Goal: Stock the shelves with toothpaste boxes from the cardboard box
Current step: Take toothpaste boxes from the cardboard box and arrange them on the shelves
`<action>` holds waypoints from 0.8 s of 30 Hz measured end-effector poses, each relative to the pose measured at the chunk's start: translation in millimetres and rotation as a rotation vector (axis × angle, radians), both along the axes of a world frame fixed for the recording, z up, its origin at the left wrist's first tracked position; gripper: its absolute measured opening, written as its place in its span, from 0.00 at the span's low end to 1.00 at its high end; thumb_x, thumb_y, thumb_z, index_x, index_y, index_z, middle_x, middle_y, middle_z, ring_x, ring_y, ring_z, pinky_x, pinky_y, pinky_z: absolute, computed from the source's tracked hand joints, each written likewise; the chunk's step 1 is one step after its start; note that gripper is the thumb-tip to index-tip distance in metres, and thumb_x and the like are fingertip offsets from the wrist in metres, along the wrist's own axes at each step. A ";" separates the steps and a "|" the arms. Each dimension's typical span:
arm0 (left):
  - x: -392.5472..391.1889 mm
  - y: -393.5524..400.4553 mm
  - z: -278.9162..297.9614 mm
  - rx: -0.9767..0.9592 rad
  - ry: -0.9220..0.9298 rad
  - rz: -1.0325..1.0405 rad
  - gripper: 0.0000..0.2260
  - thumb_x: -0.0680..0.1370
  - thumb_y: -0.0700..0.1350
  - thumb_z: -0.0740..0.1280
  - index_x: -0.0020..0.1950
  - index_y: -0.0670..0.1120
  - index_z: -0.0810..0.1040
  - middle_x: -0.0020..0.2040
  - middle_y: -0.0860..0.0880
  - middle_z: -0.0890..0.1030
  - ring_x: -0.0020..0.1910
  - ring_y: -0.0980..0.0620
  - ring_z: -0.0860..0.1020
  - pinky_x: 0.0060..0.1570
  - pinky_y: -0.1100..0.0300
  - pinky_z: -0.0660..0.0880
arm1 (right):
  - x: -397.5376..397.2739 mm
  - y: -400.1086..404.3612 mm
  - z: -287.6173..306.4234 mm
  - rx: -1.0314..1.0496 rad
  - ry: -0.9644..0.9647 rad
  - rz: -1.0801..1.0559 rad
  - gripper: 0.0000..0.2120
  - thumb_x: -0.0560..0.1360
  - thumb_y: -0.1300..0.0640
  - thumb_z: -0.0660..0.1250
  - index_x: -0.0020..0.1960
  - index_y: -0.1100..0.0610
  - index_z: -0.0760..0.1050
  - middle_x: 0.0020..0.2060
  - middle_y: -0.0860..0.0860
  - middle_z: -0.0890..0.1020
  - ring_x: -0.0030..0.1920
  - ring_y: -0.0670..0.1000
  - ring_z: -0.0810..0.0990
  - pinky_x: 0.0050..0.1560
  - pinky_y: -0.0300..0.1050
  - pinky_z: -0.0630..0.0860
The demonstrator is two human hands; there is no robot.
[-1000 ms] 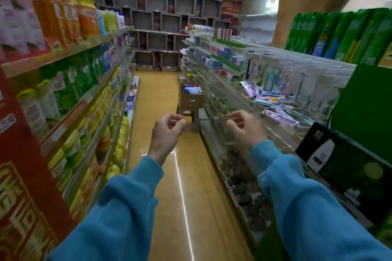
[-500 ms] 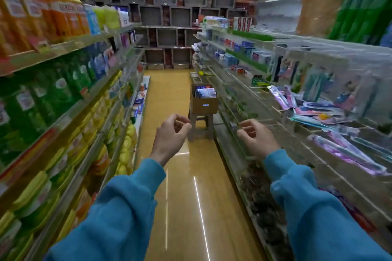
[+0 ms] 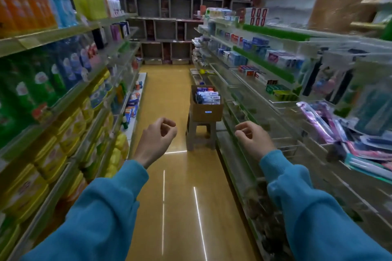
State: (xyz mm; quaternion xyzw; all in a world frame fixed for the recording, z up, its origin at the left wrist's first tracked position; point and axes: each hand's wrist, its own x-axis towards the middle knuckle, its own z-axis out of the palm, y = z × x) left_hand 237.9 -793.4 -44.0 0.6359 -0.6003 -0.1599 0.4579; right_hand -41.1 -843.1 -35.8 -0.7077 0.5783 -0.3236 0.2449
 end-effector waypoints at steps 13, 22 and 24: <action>104.0 -317.1 -3.7 0.106 -0.045 -0.238 0.03 0.80 0.47 0.68 0.52 0.50 0.80 0.44 0.51 0.82 0.45 0.52 0.81 0.45 0.55 0.80 | 84.0 -260.0 -8.8 0.018 0.005 -0.163 0.09 0.80 0.49 0.65 0.57 0.52 0.76 0.49 0.49 0.81 0.51 0.49 0.79 0.54 0.49 0.78; 120.4 -523.0 -36.1 0.163 -0.089 -0.330 0.04 0.81 0.45 0.68 0.55 0.50 0.78 0.45 0.51 0.80 0.45 0.53 0.79 0.45 0.59 0.77 | 95.5 -448.1 -47.2 0.058 -0.022 -0.239 0.08 0.79 0.48 0.66 0.54 0.51 0.77 0.48 0.48 0.81 0.51 0.49 0.80 0.55 0.51 0.78; 121.4 -573.2 -40.1 0.177 -0.115 -0.362 0.03 0.81 0.44 0.68 0.54 0.50 0.78 0.44 0.51 0.80 0.45 0.52 0.79 0.45 0.58 0.77 | 93.4 -498.4 -60.8 0.066 -0.043 -0.268 0.08 0.79 0.48 0.66 0.54 0.51 0.77 0.48 0.48 0.81 0.51 0.50 0.80 0.55 0.50 0.77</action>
